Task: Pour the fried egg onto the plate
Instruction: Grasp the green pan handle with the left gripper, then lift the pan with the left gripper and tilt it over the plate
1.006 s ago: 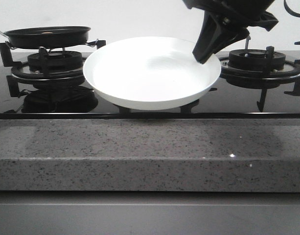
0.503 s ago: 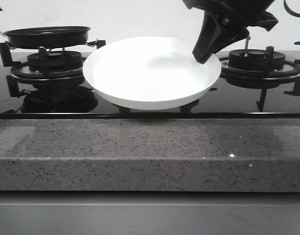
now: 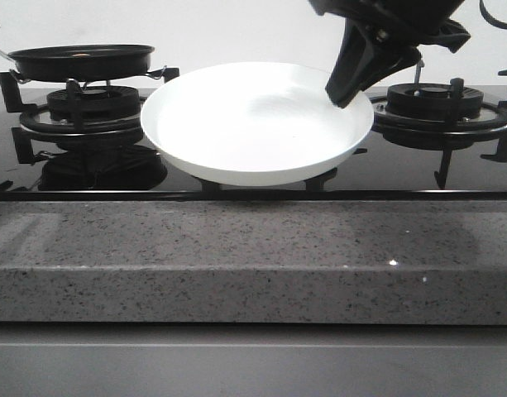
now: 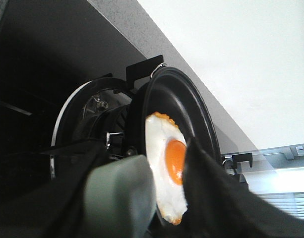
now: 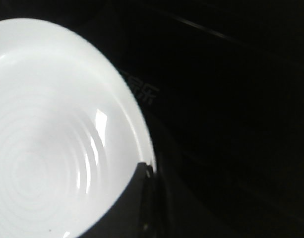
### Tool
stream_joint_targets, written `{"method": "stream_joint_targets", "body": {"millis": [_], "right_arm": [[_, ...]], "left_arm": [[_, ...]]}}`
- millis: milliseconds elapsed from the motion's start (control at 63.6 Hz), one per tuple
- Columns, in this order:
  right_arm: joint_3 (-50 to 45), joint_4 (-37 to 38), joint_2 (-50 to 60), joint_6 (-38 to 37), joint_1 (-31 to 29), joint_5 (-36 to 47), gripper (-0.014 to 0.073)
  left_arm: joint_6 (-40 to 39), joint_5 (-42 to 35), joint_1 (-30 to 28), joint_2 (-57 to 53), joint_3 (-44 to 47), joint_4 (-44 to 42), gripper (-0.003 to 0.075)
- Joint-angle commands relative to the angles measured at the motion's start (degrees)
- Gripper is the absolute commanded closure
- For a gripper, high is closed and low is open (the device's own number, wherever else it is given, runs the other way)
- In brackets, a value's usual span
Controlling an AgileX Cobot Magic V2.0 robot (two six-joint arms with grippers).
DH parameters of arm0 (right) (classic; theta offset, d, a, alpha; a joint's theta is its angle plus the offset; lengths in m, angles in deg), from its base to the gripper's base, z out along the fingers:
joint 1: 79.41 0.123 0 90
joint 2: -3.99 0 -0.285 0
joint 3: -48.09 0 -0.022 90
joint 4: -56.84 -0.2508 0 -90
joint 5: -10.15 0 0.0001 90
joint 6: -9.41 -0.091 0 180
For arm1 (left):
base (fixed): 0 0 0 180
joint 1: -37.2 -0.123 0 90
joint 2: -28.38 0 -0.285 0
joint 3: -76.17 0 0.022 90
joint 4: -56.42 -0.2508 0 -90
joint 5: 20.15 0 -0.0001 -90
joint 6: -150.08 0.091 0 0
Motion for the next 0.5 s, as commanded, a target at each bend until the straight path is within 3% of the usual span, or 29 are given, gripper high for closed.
{"method": "stream_joint_targets", "body": {"millis": [0, 314, 487], "right_arm": [[1.4, -0.9, 2.4, 0.6, -0.1, 2.3, 0.0662], [1.4, -0.9, 2.4, 0.6, -0.1, 2.3, 0.0662], [1.4, -0.9, 2.4, 0.6, -0.1, 2.3, 0.0662]], "left_arm": [[0.0, 2.5, 0.1, -2.9, -1.8, 4.1, 0.0497], [0.0, 7.8, -2.0, -3.7, -1.8, 5.0, 0.0736], [0.6, 8.7, -2.2, -6.6, -1.8, 5.0, 0.0741]]}}
